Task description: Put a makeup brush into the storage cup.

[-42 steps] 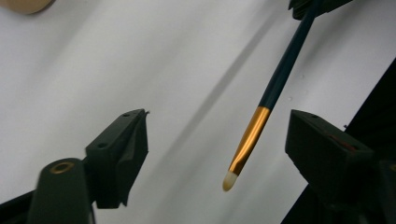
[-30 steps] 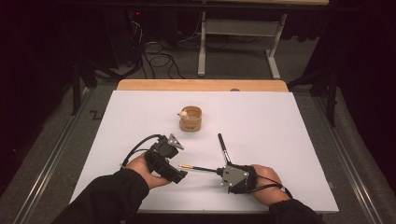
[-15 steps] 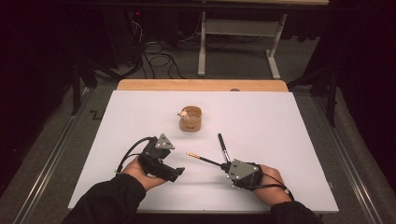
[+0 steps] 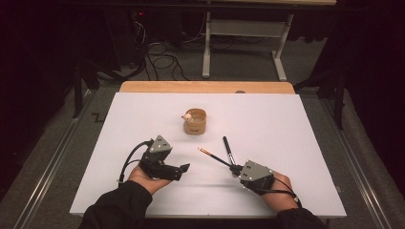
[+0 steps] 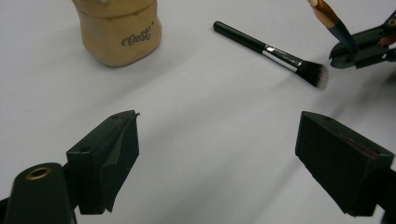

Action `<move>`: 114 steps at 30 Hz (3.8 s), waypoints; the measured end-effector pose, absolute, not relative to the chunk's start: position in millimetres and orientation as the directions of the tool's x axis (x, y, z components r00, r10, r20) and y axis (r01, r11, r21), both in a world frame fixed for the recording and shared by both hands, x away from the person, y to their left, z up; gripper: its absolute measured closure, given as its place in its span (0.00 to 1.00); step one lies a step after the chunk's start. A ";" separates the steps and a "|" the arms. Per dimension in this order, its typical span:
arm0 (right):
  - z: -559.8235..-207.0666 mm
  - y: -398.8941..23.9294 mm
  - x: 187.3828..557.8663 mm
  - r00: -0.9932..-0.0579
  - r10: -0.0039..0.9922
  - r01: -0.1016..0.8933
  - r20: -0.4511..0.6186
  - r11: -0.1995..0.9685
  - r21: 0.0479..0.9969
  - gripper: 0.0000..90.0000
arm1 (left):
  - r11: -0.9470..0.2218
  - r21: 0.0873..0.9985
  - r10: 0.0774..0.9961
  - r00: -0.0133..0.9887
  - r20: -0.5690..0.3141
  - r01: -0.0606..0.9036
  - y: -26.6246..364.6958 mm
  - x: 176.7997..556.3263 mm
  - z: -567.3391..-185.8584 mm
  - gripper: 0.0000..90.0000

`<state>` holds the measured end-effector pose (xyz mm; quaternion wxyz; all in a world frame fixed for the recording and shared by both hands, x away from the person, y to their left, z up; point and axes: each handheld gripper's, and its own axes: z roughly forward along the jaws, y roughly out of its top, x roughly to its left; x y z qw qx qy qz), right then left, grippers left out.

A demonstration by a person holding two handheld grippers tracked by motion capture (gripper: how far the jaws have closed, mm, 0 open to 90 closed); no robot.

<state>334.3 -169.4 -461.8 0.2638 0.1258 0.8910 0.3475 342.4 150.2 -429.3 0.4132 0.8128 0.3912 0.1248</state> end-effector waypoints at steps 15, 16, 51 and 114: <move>-460.9 -180.4 330.1 -0.810 0.474 0.066 -0.346 0.660 0.748 0.96 | -0.228 0.836 0.761 0.627 -0.166 0.499 156.8 336.8 -447.1 0.16; -460.9 -180.4 330.1 -0.810 0.474 0.066 -0.346 0.660 0.748 0.96 | -0.228 0.836 0.761 0.627 -0.166 0.499 156.8 336.8 -447.1 0.16; -460.6 -189.7 327.8 -0.803 0.575 0.145 -0.156 0.442 0.885 0.96 | -0.148 0.919 0.711 0.685 -0.158 0.366 155.8 315.7 -454.6 0.00; -456.0 -169.1 323.3 -0.812 0.565 0.095 -0.150 0.380 0.920 0.96 | -0.102 0.948 0.614 0.769 -0.179 0.302 89.5 330.0 -418.8 0.06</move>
